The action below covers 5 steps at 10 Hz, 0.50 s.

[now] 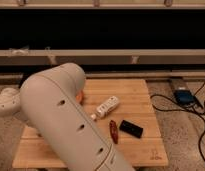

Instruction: Wipe the white sponge on the table

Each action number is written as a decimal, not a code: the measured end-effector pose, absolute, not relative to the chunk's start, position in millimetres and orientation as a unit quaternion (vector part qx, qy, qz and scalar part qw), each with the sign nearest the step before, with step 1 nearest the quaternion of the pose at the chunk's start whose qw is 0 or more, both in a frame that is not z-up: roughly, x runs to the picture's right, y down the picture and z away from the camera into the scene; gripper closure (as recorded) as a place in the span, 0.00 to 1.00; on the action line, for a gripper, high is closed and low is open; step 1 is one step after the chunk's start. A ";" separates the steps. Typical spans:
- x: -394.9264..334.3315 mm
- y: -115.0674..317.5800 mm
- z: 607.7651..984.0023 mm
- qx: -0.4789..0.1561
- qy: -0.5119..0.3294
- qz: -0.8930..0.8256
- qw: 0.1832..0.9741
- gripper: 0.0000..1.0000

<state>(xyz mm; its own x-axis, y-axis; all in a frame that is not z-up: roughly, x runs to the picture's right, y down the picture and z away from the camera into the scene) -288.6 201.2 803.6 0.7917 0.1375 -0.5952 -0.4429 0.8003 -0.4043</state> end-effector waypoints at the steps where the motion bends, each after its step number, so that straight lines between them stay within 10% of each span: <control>1: -279.3 191.7 813.9 -0.273 0.290 0.177 0.900 1.00; 5: -234.1 179.9 830.7 -0.278 0.318 0.236 0.875 1.00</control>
<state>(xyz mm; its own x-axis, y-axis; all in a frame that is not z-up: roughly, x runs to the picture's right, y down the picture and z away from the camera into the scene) -234.1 179.9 830.7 0.6867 0.2362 -0.6875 -0.5893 0.7346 -0.3362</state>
